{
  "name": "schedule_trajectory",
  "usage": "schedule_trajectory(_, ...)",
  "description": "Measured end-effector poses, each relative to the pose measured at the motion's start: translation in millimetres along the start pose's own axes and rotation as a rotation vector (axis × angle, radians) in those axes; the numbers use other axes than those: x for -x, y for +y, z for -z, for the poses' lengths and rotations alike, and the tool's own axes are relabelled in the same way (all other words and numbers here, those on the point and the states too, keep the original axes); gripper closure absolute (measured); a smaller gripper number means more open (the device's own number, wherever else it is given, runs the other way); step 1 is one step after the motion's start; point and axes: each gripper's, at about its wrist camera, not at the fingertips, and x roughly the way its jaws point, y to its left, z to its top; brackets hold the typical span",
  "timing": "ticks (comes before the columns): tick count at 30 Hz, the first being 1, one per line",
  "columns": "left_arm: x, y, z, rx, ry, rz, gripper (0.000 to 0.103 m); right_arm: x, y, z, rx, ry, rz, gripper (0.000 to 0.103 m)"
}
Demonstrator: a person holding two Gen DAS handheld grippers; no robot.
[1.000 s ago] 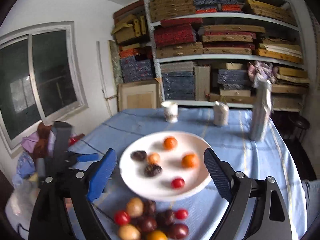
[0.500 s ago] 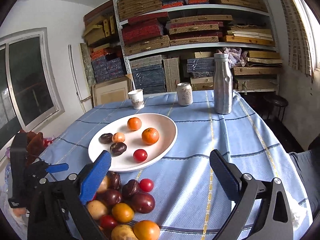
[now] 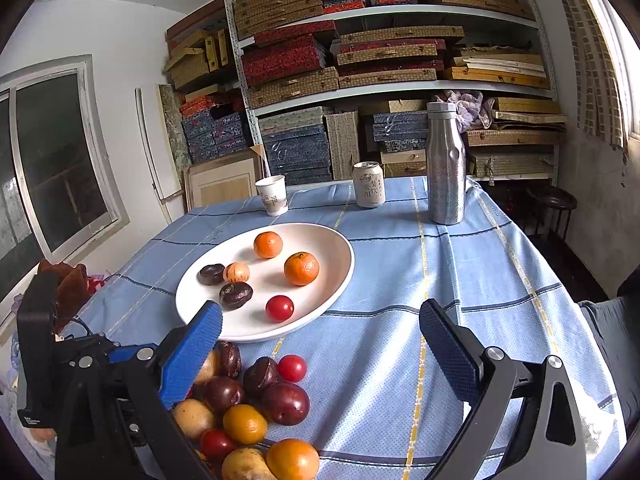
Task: Organize fruits
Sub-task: 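Grasp a red tomato from the pile with the left tool, then grasp a pale brown round fruit with the right tool while the left tool holds the tomato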
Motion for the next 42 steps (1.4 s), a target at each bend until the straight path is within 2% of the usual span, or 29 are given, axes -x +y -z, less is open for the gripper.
schedule_trajectory(5,-0.1,-3.2,0.5,-0.004,0.004,0.027,0.038,0.2,-0.3,0.6,-0.001,0.004,-0.001,0.003)
schedule_trajectory(6,-1.2,-3.8,0.6,-0.007,0.009,0.034,0.041,0.1,-0.5,0.7,-0.001,0.004,-0.001,0.003)
schedule_trajectory(7,-2.8,-4.3,0.6,-0.007,0.019,0.049,0.049,0.2,-0.8,1.0,-0.001,0.005,-0.001,0.003)
schedule_trajectory(8,-4.1,-4.0,0.6,-0.004,0.027,0.065,0.052,0.3,-1.0,1.2,-0.001,0.006,-0.002,0.003)
schedule_trajectory(12,-4.8,-2.0,1.0,0.011,0.033,0.085,0.053,0.1,-0.7,1.3,-0.002,0.006,-0.001,0.003)
schedule_trajectory(15,-5.0,-3.7,0.4,0.009,0.037,0.111,0.062,0.2,-0.7,1.3,-0.002,0.006,-0.001,0.003)
schedule_trajectory(19,-4.8,-4.2,0.8,0.013,0.037,0.12,0.065,-2.3,-1.1,2.6,-0.002,0.011,-0.004,0.003)
schedule_trajectory(21,-3.3,-3.1,1.0,0.023,0.035,0.112,0.073,-3.0,-1.2,3.6,-0.002,0.013,-0.005,0.003)
schedule_trajectory(30,12.9,38.9,3.9,0.125,-0.005,0.048,0.073,2.3,-1.3,13.8,-0.02,0.03,-0.052,0.003)
schedule_trajectory(35,20.0,66.7,17.1,0.179,0.001,0.0,0.073,31.3,-2.2,47.9,-0.035,0.055,-0.128,0.004)
schedule_trajectory(36,18.6,71.0,19.2,0.193,0.011,-0.004,0.073,37.1,-0.4,56.7,-0.028,0.072,-0.131,0.008)
schedule_trajectory(37,17.2,73.0,20.4,0.201,0.017,-0.005,0.073,42.0,3.1,63.5,-0.015,0.092,-0.14,0.017)
schedule_trajectory(38,15.6,74.4,21.0,0.209,0.024,-0.003,0.073,44.4,5.4,66.4,-0.004,0.104,-0.15,0.021)
schedule_trajectory(42,16.8,64.3,21.3,0.173,0.014,0.0,0.073,46.0,23.8,77.1,0.075,0.179,-0.179,0.038)
